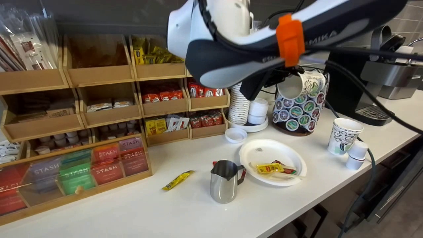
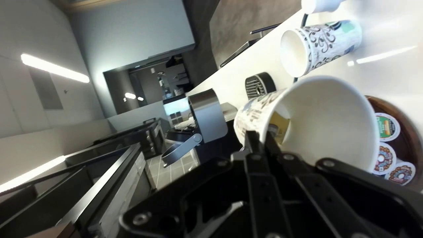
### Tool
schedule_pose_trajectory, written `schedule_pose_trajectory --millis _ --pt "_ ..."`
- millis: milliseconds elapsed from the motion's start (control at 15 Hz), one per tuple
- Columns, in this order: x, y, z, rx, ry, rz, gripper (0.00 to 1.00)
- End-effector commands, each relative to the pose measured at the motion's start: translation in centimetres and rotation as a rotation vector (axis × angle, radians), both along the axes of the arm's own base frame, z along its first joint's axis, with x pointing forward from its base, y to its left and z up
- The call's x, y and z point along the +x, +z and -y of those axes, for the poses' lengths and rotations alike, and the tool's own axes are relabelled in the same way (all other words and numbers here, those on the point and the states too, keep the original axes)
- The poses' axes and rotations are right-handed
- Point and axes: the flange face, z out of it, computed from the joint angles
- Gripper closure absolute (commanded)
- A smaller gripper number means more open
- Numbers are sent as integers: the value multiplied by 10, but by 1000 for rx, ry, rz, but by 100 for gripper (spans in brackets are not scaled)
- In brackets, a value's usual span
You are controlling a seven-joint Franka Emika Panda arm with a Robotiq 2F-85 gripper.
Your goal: Empty the cup onto the plate
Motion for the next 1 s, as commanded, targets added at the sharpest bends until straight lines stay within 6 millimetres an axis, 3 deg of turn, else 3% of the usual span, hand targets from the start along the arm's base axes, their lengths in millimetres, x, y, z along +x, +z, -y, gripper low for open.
schedule_pose_trajectory --millis 0,533,733,933 --pt "-25 33 8 184 -31 63 99" --pt "-62 53 -16 557 130 302 99" --pt "-76 41 10 698 -6 339 99" --pt "-93 21 48 765 -177 367 99"
